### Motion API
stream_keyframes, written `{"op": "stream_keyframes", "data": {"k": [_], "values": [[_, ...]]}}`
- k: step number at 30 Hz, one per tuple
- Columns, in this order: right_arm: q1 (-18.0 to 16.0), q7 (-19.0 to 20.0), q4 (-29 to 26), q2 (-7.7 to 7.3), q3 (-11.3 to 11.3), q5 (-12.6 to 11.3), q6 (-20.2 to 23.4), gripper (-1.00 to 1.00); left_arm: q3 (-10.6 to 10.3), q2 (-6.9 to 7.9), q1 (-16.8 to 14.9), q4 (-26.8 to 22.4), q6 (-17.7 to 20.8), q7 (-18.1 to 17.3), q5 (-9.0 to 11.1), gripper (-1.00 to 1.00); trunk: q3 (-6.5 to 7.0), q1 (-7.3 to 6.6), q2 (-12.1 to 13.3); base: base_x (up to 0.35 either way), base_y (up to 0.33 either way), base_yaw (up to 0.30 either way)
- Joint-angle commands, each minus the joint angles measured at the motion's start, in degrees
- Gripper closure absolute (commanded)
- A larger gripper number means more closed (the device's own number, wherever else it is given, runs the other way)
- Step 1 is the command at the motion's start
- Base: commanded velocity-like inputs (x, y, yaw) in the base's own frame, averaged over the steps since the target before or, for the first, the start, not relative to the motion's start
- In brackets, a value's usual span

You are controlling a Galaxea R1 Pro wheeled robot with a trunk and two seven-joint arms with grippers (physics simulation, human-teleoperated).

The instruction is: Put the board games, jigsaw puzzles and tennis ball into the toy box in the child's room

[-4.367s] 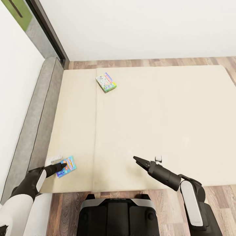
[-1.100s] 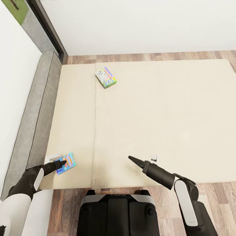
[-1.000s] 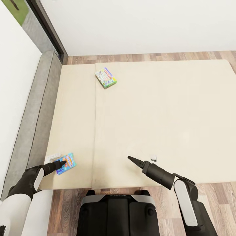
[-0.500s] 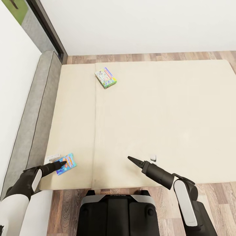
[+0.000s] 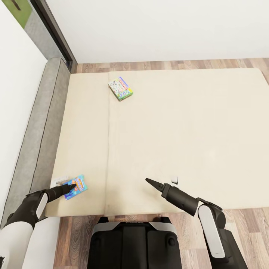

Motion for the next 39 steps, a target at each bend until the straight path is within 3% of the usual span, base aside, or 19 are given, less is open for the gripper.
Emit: {"op": "stream_keyframes", "data": {"k": [1, 7, 39], "values": [[0.0, 0.3, 0.0, 0.07, -0.1, 0.1, 0.3, -1.00, 0.1, -0.99, 0.0, 0.2, 0.6, -1.2, 0.3, -1.00, -0.05, 0.04, -0.1, 0.000, 0.000, 0.000], [0.0, 0.2, 0.0, 0.10, -0.1, 0.1, 0.3, -1.00, 0.1, 0.03, 0.0, 0.2, 0.5, -4.3, 0.2, -1.00, -0.05, 0.04, -0.1, 0.000, 0.000, 0.000], [0.0, 0.1, 0.0, 0.15, 0.8, 0.2, 0.2, -1.00, 0.2, 1.25, 0.0, 0.4, 0.5, -7.4, 0.3, -1.00, 0.49, 0.04, -0.1, 0.000, 0.000, 0.000]]}}
